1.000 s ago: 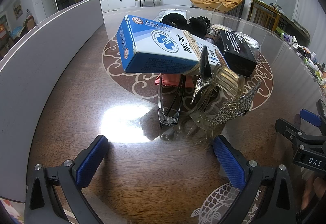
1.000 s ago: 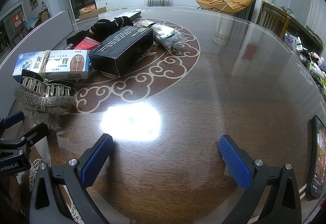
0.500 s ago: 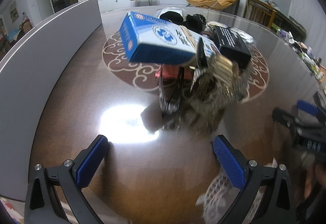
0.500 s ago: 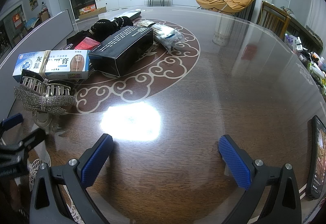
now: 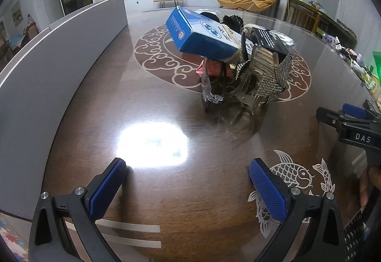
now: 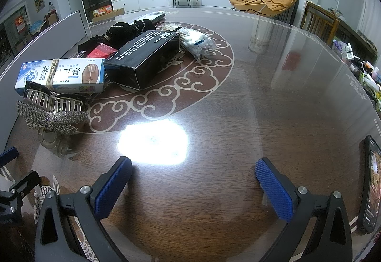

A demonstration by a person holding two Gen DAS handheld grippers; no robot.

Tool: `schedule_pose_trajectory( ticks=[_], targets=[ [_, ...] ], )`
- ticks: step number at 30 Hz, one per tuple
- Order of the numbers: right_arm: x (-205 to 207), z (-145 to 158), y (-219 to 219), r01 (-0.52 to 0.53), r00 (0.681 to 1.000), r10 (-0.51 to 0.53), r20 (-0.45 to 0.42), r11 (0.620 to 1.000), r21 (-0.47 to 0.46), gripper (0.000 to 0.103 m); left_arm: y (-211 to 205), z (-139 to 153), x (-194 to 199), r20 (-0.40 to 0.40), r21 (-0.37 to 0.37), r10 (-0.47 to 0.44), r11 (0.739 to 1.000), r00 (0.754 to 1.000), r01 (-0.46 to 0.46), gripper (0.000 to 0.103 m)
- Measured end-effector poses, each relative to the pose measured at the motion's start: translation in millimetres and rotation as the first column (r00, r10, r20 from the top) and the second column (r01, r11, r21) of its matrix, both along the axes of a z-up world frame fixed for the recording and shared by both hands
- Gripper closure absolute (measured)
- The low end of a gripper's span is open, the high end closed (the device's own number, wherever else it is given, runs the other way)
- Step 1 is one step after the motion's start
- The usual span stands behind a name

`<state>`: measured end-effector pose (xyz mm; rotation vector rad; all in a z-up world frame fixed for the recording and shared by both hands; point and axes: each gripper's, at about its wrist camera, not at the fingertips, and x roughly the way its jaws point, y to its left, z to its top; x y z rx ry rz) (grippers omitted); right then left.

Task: Organize objects

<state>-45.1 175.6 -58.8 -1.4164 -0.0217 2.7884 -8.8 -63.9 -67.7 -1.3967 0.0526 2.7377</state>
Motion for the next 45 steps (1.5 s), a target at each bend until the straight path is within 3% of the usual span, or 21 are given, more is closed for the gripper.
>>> schedule_pose_trajectory(
  ticks=[45],
  targets=[
    [0.3, 0.0, 0.2, 0.000, 1.000, 0.000, 0.001, 1.000, 0.000, 0.000, -3.1, 0.4, 0.5, -0.012, 0.001, -0.011, 1.000, 1.000, 0.011, 0.000]
  ],
)
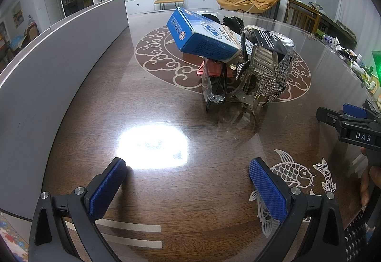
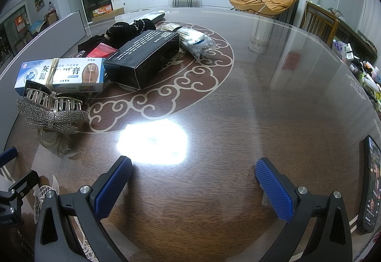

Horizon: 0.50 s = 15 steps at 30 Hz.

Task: Organize objects

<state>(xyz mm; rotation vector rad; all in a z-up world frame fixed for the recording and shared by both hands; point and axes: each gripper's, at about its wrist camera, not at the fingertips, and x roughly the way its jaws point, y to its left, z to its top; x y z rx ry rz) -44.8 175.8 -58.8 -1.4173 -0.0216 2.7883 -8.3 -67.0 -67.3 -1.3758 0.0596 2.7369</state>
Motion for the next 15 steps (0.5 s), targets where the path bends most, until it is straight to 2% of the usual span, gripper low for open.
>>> schedule_pose_trajectory(
  ticks=[15],
  targets=[
    [0.1, 0.1, 0.1, 0.001, 1.000, -0.001, -0.002, 1.000, 0.000, 0.000, -0.5, -0.6, -0.6, -0.004, -0.001, 0.005, 1.000, 1.000, -0.005, 0.000]
  ],
)
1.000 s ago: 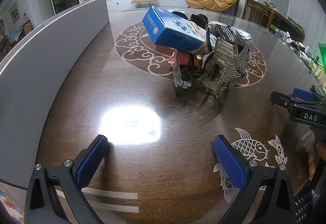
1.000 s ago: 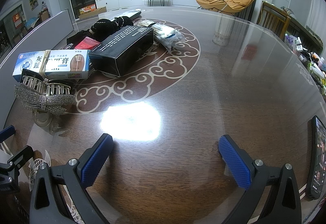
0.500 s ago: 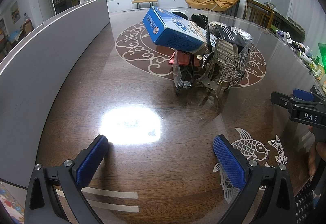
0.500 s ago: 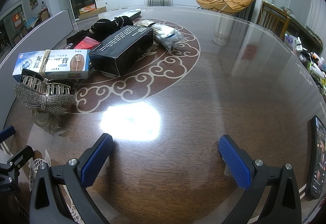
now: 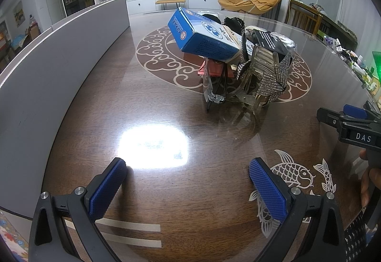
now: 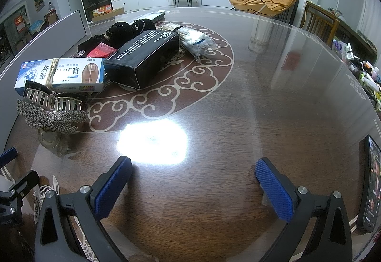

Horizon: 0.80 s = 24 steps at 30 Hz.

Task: Organize objects

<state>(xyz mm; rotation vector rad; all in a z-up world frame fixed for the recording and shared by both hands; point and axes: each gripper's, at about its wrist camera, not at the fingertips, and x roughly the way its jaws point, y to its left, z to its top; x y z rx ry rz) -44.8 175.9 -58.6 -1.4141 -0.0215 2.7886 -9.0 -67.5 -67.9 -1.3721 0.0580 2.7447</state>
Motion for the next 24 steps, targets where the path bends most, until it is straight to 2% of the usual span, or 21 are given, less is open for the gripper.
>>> schedule_pose_trajectory(
  ticks=[5, 7, 10, 12, 14, 16, 18, 20, 22, 24],
  targets=[
    [1, 2, -8, -0.005, 0.999, 0.006, 0.033, 1.000, -0.031, 0.000, -7, 1, 7, 0.007, 0.002, 0.002, 1.000, 1.000, -0.002, 0.000],
    [3, 7, -23, -0.077, 0.997, 0.080, 0.017, 0.990, -0.121, 0.000, -14, 1, 14, 0.003, 0.002, 0.005, 1.000, 1.000, -0.005, 0.000],
    [-1, 13, -58, -0.190, 0.981, 0.192, -0.005, 0.968, -0.162, 0.000, -28, 0, 24, -0.002, 0.003, 0.017, 1.000, 1.000, -0.017, 0.000],
    [-8, 15, -85, -0.277, 0.960, 0.279, -0.011, 0.947, -0.163, 0.000, -36, -1, 29, -0.010, 0.004, 0.022, 1.000, 1.000, -0.022, 0.000],
    [-16, 13, -107, -0.331, 0.943, 0.332, -0.009, 0.935, -0.127, 0.000, -41, -2, 32, -0.018, 0.004, 0.020, 1.000, 1.000, -0.020, 0.000],
    [-25, 8, -117, -0.345, 0.938, 0.347, 0.012, 0.935, -0.081, 0.000, -42, -2, 32, -0.015, 0.003, 0.014, 1.000, 1.000, -0.014, 0.000],
    [-34, 2, -106, -0.287, 0.957, 0.289, 0.030, 0.956, -0.052, 0.001, -43, -2, 29, -0.001, 0.001, 0.012, 1.000, 1.000, -0.012, 0.000],
    [-35, 0, -76, -0.165, 0.985, 0.167, 0.041, 0.985, -0.049, 0.000, -43, 0, 26, 0.017, 0.003, 0.010, 1.000, 1.000, -0.010, 0.000],
    [-29, -1, -45, -0.068, 0.996, 0.069, 0.060, 0.997, -0.020, 0.000, -42, 9, 22, -0.014, 0.018, -0.005, 1.000, 1.000, 0.005, 0.000],
    [-17, -2, -19, -0.027, 0.997, 0.028, 0.067, 1.000, -0.007, 0.000, -38, 24, 11, -0.064, 0.025, -0.031, 0.999, 0.997, 0.033, 0.000]
  ],
)
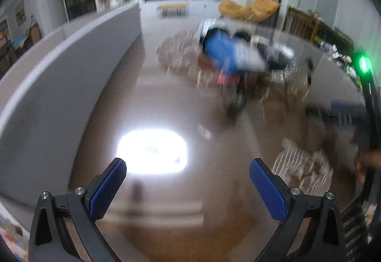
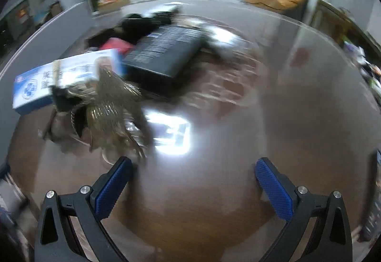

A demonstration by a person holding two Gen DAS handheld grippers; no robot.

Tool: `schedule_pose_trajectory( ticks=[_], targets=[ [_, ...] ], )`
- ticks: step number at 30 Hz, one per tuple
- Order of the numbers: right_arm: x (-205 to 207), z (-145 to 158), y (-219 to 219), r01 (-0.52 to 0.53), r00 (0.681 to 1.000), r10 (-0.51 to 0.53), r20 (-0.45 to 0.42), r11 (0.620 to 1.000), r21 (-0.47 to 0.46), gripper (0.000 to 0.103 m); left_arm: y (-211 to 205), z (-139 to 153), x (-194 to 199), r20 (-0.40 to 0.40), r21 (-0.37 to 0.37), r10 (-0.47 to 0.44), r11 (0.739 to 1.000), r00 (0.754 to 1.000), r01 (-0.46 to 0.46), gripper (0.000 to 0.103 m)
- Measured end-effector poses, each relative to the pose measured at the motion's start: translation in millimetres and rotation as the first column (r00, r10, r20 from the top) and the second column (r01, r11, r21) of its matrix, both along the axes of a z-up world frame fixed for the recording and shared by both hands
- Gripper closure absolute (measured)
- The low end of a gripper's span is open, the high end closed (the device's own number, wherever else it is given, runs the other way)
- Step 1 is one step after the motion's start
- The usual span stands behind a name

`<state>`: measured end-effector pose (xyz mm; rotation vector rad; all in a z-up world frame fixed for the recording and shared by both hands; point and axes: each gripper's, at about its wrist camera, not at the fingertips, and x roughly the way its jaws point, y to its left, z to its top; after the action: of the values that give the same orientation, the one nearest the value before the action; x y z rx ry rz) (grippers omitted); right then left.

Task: Organize objects

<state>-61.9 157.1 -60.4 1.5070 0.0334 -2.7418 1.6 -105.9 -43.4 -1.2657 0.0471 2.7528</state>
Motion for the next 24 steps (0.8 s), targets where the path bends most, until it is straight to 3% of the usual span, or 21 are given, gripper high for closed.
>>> schedule_pose_trajectory(
  ticks=[3, 5, 9, 11, 13, 18, 19, 21, 24],
  targets=[
    [18, -1, 22, 0.008, 1.000, -0.008, -0.006, 1.000, 0.000, 0.000, 18, 24, -25, -0.054, -0.022, -0.085, 0.996, 0.995, 0.084, 0.000],
    [23, -2, 25, 0.004, 1.000, -0.004, -0.021, 1.000, 0.000, 0.000, 36, 32, -40, -0.083, -0.075, -0.163, 0.985, 0.983, 0.157, 0.000],
    [24, -3, 25, 0.014, 0.998, -0.014, -0.058, 1.000, 0.000, 0.000, 79, 27, -58, -0.026, -0.249, -0.289, 0.929, 0.957, 0.274, 0.000],
    [21, -3, 20, 0.015, 0.998, -0.015, -0.066, 1.000, -0.001, 0.000, 89, 29, -50, -0.043, -0.268, -0.328, 0.914, 0.944, 0.305, 0.000],
    [19, -1, 19, 0.014, 0.998, -0.014, -0.068, 1.000, -0.001, 0.000, 98, 24, -46, -0.027, -0.262, -0.336, 0.911, 0.941, 0.318, 0.000],
    [15, 0, 18, 0.015, 0.998, -0.015, -0.068, 1.000, -0.002, 0.000, 109, -5, -64, 0.038, -0.266, -0.226, 0.937, 0.973, 0.228, 0.002],
    [15, 0, 19, 0.015, 0.997, -0.015, -0.070, 1.000, -0.005, 0.000, 110, -8, -65, 0.040, -0.256, -0.215, 0.942, 0.976, 0.218, 0.010],
    [15, 1, 19, 0.014, 0.997, -0.015, -0.073, 1.000, -0.015, 0.000, 109, -14, -70, 0.049, -0.214, -0.192, 0.956, 0.980, 0.199, 0.054],
    [19, 3, 23, 0.008, 0.997, -0.011, -0.076, 0.999, -0.042, 0.000, 105, -15, -61, 0.049, -0.153, -0.178, 0.971, 0.983, 0.183, 0.061]
  ],
)
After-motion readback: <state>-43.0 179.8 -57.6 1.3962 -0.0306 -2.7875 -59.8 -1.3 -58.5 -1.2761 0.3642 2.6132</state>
